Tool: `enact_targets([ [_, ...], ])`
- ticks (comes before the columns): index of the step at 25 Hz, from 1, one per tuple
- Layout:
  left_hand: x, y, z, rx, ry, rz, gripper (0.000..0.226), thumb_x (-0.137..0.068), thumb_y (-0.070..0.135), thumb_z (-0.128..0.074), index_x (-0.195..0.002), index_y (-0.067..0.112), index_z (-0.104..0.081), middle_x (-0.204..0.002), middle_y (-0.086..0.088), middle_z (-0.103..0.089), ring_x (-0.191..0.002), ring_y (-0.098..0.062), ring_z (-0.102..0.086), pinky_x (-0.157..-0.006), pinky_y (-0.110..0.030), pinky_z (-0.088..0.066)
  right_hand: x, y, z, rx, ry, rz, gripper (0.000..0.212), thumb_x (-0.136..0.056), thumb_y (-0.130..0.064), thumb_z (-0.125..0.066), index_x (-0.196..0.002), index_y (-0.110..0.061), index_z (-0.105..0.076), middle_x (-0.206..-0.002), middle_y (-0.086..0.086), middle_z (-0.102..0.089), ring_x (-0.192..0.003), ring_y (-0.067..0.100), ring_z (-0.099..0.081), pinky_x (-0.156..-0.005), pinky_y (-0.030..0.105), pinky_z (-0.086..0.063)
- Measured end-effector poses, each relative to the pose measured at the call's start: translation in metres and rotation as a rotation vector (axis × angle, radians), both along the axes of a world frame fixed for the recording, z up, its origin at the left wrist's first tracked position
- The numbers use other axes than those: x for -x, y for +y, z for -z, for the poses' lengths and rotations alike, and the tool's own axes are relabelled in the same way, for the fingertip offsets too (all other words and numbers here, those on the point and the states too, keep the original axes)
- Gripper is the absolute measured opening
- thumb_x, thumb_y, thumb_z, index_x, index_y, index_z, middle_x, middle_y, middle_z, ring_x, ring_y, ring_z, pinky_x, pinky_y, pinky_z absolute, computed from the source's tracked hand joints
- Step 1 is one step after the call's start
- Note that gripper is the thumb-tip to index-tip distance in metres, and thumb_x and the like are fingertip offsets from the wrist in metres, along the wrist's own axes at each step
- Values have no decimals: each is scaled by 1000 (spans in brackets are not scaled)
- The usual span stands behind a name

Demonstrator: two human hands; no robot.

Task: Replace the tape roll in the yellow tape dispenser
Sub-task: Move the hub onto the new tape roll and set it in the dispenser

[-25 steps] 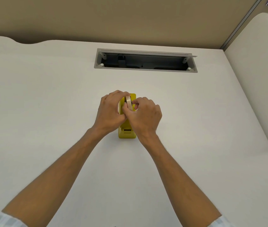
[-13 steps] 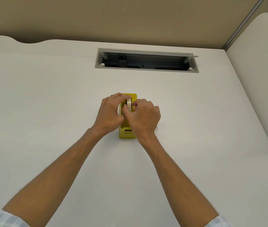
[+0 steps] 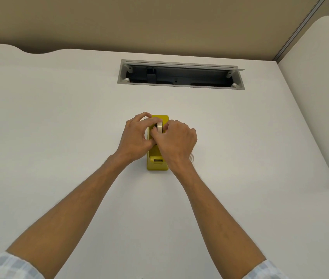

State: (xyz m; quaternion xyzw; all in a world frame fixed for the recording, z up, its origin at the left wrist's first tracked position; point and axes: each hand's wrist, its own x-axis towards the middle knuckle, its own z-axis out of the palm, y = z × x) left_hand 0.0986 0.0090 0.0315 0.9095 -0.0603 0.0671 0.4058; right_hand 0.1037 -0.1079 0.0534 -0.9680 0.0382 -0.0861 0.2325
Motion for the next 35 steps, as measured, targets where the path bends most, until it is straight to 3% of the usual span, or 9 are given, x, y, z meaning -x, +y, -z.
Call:
enact_targets([
  [6, 2, -2, 4, 8, -17, 9, 42, -77, 18, -70, -118, 20, -65, -122, 0, -59, -118, -19, -51, -100, -52, -42, 1, -3, 1, -7, 4, -29, 29, -84, -42, -57, -75, -17, -67, -71, -2, -67, -67, 21, -60, -64, 33, -35],
  [12, 2, -1, 2, 0, -19, 37, 45, -71, 13, -67, -116, 19, -65, -119, 0, -59, -115, -18, -53, -97, -51, -44, 6, -16, 7, -104, -75, -195, 31, -83, -45, -64, -95, -16, -66, -85, -2, -63, -71, 19, -59, -66, 35, -47],
  [18, 0, 2, 5, -8, 25, 51, 49, -71, 10, -70, -118, 21, -61, -126, 1, -54, -111, -7, -48, -97, -34, -42, 12, -23, 14, -121, -57, -286, 31, -88, -37, -59, -115, -21, -62, -98, -4, -60, -76, 16, -61, -63, 31, -51],
  [23, -3, 5, 9, -25, 44, 56, 49, -75, 12, -72, -121, 20, -60, -131, -1, -53, -120, -15, -49, -99, -38, -45, 10, -21, 15, -110, -57, -249, 30, -87, -40, -61, -111, -21, -63, -96, -4, -61, -75, 17, -60, -64, 33, -51],
  [29, -4, 6, 12, 40, 36, 86, 47, -77, 13, -71, -122, 21, -60, -131, 0, -53, -114, -15, -53, -95, -35, -50, 7, -17, 13, -129, -22, -186, 26, -85, -40, -62, -103, -21, -65, -93, -4, -60, -74, 18, -59, -63, 34, -50],
  [35, -2, 6, 14, 129, 94, 112, 51, -77, 7, -70, -124, 22, -57, -138, -2, -49, -126, -12, -48, -100, -29, -46, 5, -14, 11, -154, -12, -162, 20, -84, -39, -62, -89, -20, -67, -85, -4, -58, -68, 16, -56, -55, 26, -35],
])
